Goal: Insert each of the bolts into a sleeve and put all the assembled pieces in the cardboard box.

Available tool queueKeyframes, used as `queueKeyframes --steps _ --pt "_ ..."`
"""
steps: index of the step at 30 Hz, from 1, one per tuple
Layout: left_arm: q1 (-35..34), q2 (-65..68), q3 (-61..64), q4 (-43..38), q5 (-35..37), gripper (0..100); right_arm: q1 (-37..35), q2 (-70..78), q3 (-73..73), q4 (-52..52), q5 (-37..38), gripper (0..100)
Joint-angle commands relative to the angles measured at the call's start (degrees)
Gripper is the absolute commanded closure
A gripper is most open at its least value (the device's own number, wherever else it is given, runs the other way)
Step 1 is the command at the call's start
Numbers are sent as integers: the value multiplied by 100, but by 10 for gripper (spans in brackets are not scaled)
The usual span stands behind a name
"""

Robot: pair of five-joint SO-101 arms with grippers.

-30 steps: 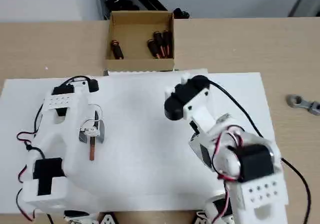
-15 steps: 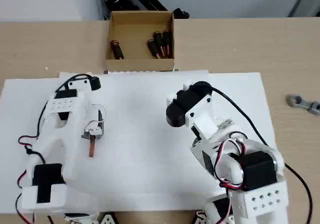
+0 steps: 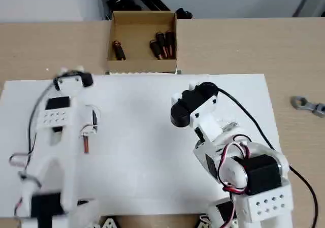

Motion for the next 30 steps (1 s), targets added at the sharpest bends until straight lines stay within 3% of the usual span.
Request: queueKeyframes --steps 1,7,11,17,21,24,30 --pt "246 -1846 -295 545 -237 994 75 -101 -62 -207 -316 995" --pt "396 -3982 -971 985 -484 994 84 -655 -105 -1103 -967 995" --pt "229 -4703 -1323 967 -466 994 92 -892 105 -2176 -1662 995" --pt "70 -5064 -1341 -18 -44 994 57 -725 1011 -4163 -1732 995" --pt "70 -5064 -1165 -826 730 994 48 -488 1240 -4558 -2215 996" --pt "70 -5064 -1059 -1415 1178 994 -136 -426 1371 -4963 -1978 995" --pt "571 -4818 -1051 -1960 1345 994 -1024 -391 2048 -5719 -1767 995"
